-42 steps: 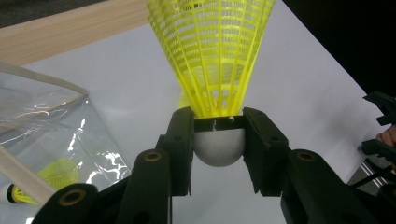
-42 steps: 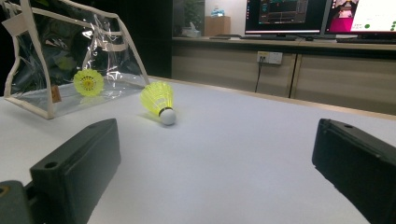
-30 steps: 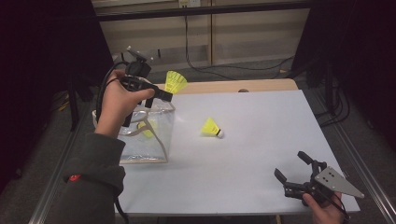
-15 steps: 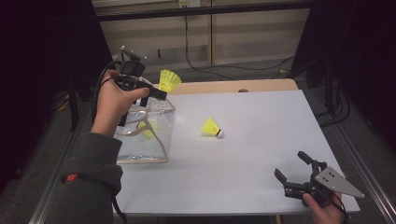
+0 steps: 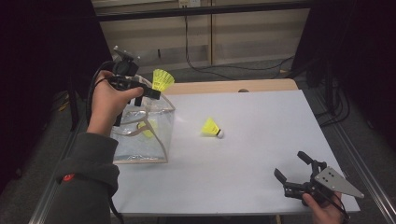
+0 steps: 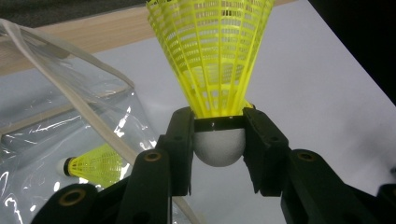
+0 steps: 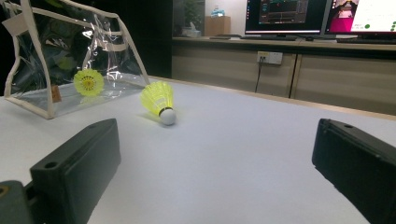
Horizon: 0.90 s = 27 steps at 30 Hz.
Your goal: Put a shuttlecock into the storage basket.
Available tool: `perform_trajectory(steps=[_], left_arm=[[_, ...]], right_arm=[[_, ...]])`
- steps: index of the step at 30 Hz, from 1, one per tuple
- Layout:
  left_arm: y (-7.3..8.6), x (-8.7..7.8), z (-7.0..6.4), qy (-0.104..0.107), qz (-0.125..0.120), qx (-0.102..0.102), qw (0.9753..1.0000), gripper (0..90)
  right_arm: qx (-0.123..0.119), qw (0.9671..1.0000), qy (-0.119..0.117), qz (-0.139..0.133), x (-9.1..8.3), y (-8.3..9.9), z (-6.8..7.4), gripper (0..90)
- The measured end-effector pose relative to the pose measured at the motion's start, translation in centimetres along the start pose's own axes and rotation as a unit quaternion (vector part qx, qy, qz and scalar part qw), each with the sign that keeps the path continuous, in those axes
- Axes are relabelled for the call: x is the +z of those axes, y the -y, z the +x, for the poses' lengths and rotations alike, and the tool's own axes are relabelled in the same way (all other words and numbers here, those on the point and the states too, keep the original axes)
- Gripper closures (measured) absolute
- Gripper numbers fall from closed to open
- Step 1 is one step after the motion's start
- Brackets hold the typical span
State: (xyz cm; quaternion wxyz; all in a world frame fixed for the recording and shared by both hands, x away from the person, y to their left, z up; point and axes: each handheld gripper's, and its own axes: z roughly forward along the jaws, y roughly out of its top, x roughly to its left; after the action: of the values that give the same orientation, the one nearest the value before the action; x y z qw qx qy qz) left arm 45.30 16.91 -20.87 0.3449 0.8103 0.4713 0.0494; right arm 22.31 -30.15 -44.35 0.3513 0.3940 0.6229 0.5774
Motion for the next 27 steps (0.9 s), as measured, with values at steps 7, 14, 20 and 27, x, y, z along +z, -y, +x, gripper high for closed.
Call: perform_trajectory(steps=[7,14,20,27], left_arm=[[0.1,-0.2,0.4,-0.004,-0.002,-0.007,1.0,64.7],[0.2,-0.4,0.8,-0.013,-0.002,-0.008,0.9999,64.8],[0.3,-0.5,1.2,-0.022,-0.004,-0.012,0.9997,64.7],[0.5,-0.7,1.6,-0.029,-0.01,-0.019,0.9993,64.7]], right_arm=[[0.0,1.0,0.0,0.0,0.0,0.0,0.0,1.0],[0.001,1.0,0.001,0.0,0.0,0.0,0.0,1.0],[0.002,1.0,0.001,-0.001,0.0,0.0,0.0,1.0],[0.001,1.0,0.0,-0.001,0.0,0.0,0.0,1.0]])
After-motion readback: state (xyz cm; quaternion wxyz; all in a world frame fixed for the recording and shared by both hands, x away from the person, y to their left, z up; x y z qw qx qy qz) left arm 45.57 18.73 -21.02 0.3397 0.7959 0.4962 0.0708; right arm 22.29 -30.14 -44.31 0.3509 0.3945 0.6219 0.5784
